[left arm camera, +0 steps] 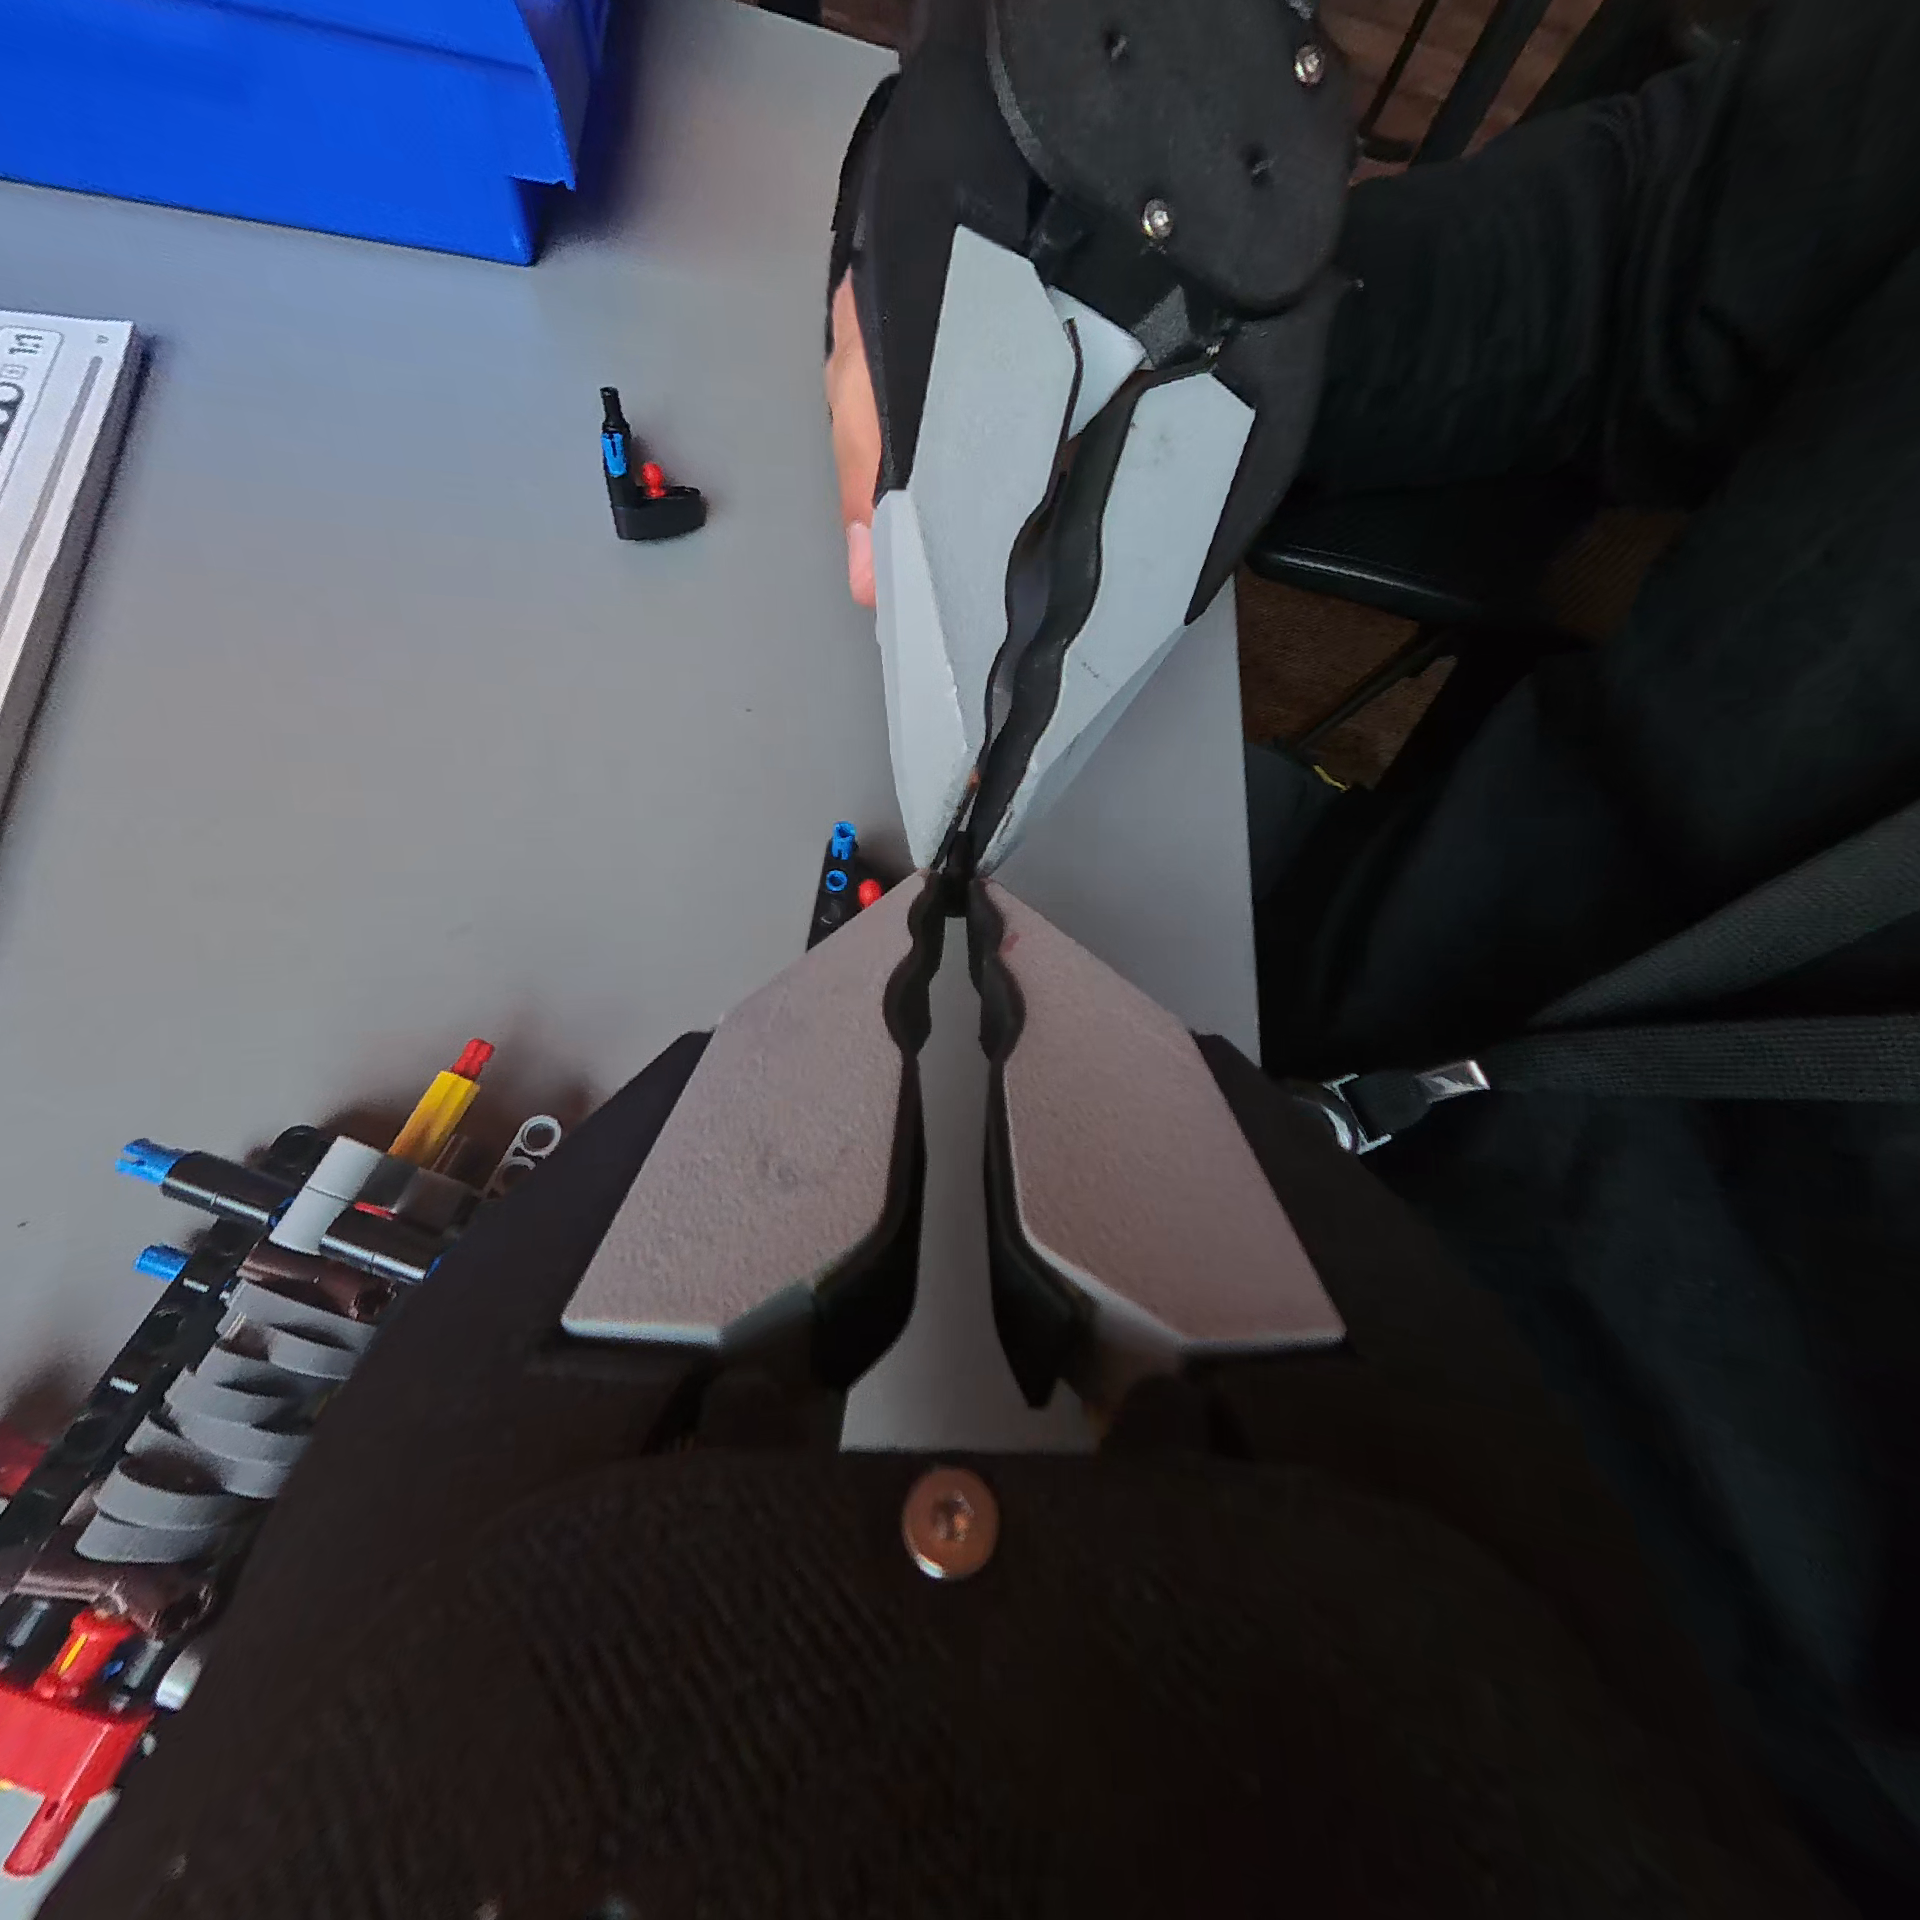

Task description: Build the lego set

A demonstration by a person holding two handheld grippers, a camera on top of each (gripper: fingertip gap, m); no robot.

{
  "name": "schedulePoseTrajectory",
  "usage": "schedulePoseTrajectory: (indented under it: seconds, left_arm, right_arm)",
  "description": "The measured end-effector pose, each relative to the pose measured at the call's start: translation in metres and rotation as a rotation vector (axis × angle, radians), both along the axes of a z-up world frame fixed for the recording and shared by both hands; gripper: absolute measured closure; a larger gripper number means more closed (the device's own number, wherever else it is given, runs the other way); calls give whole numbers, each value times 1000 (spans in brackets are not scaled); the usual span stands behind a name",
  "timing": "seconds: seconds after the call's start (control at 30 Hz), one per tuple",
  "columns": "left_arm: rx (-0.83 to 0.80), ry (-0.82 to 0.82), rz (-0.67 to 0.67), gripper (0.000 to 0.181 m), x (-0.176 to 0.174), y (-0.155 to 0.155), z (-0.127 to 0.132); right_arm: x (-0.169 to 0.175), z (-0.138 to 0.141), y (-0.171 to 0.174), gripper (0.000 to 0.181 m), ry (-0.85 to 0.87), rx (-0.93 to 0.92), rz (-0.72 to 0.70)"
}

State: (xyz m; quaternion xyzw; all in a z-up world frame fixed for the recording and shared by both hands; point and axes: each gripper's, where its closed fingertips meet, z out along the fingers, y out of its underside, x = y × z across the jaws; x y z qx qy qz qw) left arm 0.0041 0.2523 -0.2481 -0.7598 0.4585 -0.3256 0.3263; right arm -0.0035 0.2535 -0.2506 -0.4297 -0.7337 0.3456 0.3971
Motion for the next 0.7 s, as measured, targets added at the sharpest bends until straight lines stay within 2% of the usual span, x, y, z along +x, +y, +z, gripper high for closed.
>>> schedulePoseTrajectory:
  seconds: [0.1,0.17,0.23,0.4,0.53,0.7]
  left_arm:
    - [40,30,52,180,-3,8,-2]
    - [120,90,79,176,-8,15,-4]
    - [217,158,86,179,-11,19,-5]
    - [413,287,144,178,-15,33,-4]
    - [511,347,157,174,-15,38,-1]
    - [559,380,134,176,-10,37,-2]
  right_arm:
    - [-2,-3,8,180,-35,-67,-49]
    - [-4,-4,17,181,-64,-159,-110]
    - [-4,-2,26,181,-72,-261,-160]
    - [-1,10,31,181,-47,-514,-172]
    - [0,10,32,181,-60,-600,-183]
    - [-2,5,30,181,-96,-616,-194]
